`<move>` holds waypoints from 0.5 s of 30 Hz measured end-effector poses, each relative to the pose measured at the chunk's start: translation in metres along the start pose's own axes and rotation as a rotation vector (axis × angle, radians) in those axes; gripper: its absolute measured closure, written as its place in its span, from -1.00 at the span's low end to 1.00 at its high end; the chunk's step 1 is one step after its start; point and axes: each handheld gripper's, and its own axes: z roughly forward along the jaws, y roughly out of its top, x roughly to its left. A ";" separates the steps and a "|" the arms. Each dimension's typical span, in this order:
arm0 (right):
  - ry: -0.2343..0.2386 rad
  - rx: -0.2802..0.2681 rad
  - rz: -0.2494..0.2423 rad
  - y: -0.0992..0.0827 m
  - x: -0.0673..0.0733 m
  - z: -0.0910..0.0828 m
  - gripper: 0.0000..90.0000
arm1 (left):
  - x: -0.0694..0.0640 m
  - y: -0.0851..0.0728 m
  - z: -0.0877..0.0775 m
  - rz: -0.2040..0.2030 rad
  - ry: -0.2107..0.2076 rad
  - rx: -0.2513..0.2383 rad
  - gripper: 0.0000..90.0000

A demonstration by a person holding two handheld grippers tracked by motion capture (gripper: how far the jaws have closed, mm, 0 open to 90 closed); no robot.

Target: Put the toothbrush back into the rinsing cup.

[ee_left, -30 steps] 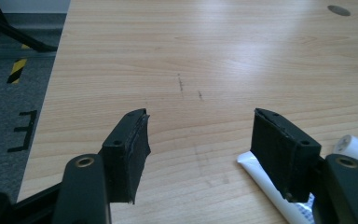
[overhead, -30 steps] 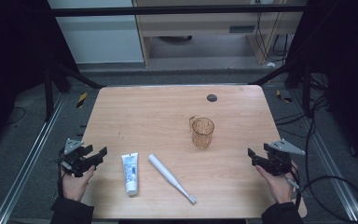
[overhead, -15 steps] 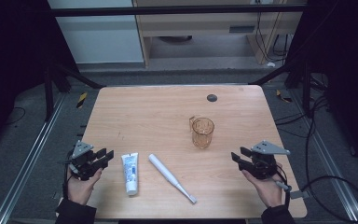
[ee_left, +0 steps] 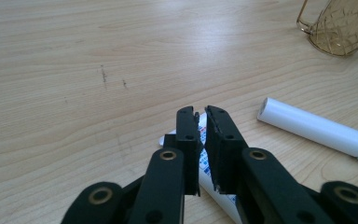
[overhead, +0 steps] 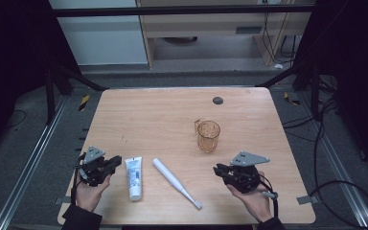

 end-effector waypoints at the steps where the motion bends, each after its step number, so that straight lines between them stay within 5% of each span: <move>1: 0.010 0.004 -0.008 0.000 0.003 0.003 0.79 | -0.001 0.000 0.000 0.002 -0.003 0.002 0.88; 15: 0.111 0.079 -0.045 -0.006 0.035 0.034 1.00 | -0.006 0.000 0.003 0.025 -0.018 0.014 0.98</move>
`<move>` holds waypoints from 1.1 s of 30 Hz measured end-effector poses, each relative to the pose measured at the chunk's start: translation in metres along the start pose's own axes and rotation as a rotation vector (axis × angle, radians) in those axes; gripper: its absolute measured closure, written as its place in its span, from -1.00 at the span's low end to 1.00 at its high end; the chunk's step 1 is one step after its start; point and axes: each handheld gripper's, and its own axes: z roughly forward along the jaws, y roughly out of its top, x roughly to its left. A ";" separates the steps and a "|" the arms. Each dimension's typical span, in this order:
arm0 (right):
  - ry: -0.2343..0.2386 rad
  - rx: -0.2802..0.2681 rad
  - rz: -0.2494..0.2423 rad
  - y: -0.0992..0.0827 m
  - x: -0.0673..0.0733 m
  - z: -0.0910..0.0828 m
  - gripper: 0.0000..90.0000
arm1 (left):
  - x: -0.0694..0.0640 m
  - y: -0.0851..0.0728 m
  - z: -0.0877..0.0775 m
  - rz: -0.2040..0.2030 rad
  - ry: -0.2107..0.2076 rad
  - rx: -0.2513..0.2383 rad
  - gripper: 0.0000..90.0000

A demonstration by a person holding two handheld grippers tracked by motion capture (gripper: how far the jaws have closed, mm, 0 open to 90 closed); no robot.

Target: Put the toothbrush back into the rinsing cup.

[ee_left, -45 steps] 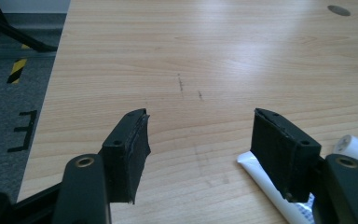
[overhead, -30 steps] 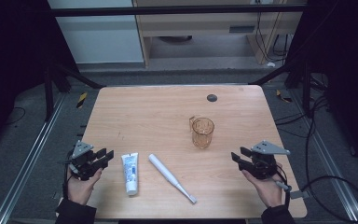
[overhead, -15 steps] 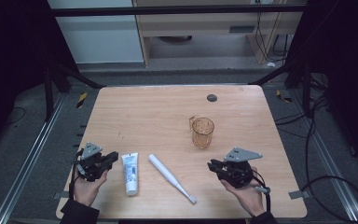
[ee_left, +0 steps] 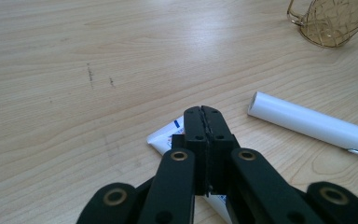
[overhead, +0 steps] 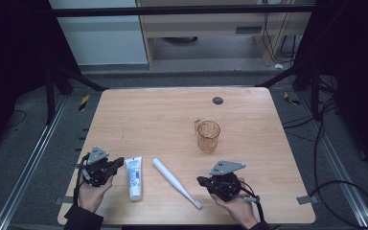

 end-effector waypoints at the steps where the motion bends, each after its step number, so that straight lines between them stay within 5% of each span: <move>1: 0.005 0.005 0.003 0.000 0.001 0.001 1.00 | 0.000 0.000 0.000 0.000 -0.001 0.001 0.98; 14: 0.085 0.084 -0.030 -0.010 0.024 0.034 1.00 | -0.001 0.000 0.002 0.005 -0.006 0.005 0.98; 33: 0.097 0.167 -0.038 -0.018 0.026 0.047 1.00 | -0.004 -0.001 0.008 0.015 -0.014 0.021 0.97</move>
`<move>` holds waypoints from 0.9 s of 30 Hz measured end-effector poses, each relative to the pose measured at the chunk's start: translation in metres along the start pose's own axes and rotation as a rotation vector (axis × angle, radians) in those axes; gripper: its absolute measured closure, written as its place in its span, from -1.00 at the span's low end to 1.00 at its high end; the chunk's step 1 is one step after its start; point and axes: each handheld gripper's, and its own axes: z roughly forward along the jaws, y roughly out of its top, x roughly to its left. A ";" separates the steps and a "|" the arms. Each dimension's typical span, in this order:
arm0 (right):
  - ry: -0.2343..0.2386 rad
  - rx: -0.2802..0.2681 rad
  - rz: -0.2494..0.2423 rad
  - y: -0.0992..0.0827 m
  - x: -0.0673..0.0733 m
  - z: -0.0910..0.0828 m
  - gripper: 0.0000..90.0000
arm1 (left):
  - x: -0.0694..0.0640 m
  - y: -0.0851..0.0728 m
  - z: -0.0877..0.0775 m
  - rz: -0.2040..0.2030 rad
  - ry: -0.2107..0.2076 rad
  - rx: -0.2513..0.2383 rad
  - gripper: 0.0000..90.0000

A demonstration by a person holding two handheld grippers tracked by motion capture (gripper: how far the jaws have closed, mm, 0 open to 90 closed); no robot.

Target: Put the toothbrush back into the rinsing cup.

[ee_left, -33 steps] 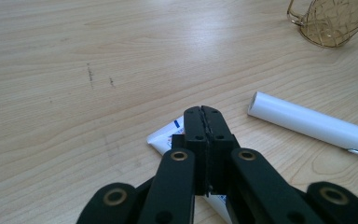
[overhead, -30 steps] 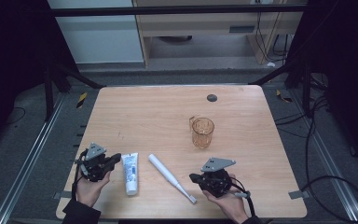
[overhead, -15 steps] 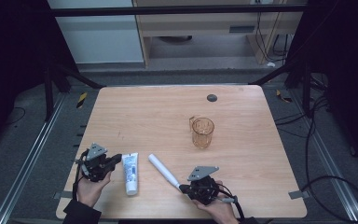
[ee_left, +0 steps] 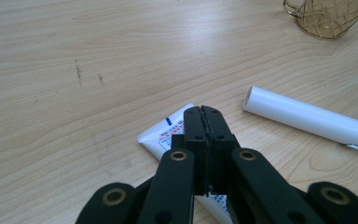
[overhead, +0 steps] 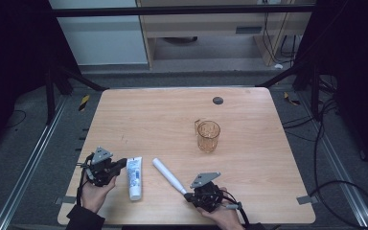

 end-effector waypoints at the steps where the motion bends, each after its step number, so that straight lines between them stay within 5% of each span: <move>1: -0.001 0.001 0.003 0.000 0.000 0.000 1.00 | 0.000 0.000 0.000 0.001 0.000 0.000 0.97; 16: -0.064 0.012 0.032 -0.003 -0.011 -0.002 1.00 | -0.005 0.002 0.004 0.015 -0.008 0.002 0.97; 27: -0.087 0.010 0.041 -0.004 -0.016 -0.005 1.00 | -0.023 0.022 0.024 0.075 -0.028 0.003 0.97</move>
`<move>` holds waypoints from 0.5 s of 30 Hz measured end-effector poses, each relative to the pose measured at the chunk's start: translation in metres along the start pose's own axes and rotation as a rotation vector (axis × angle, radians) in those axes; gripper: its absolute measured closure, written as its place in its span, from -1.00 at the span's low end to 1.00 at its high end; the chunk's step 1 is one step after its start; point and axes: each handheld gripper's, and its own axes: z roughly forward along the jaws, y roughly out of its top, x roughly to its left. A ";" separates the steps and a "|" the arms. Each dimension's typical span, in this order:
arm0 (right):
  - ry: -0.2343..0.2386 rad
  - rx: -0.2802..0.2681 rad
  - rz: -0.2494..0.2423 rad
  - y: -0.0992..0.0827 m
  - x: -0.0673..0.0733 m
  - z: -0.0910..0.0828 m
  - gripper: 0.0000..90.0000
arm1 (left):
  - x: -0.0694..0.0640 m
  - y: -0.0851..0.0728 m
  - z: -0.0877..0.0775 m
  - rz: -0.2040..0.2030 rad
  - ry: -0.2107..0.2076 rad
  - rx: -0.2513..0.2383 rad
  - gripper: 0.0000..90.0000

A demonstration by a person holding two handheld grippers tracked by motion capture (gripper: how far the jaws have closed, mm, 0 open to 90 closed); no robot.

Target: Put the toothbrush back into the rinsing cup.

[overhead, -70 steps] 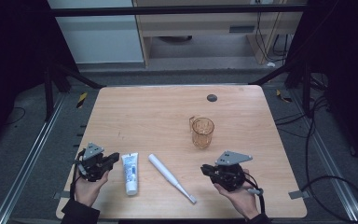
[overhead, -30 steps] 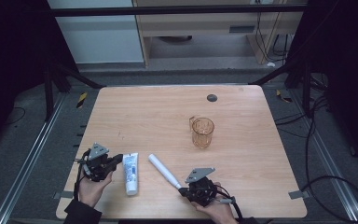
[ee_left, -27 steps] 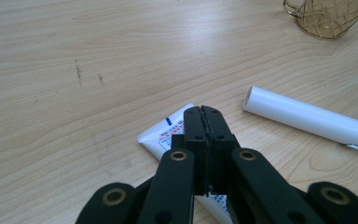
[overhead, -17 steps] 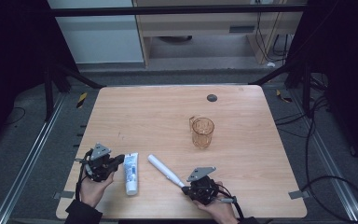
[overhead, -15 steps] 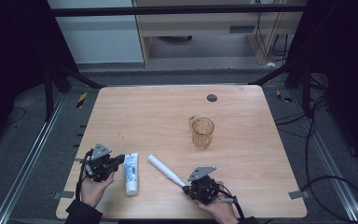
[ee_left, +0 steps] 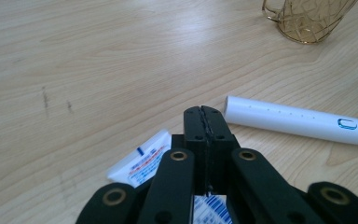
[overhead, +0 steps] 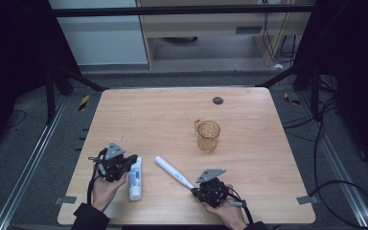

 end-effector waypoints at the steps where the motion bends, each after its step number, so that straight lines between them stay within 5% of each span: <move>1: -0.002 0.000 0.001 0.000 0.000 0.000 1.00 | -0.002 0.003 0.002 0.008 -0.002 0.001 0.97; 15: 0.002 0.000 0.008 0.000 -0.001 0.000 1.00 | -0.018 0.029 0.043 0.067 -0.054 0.035 0.98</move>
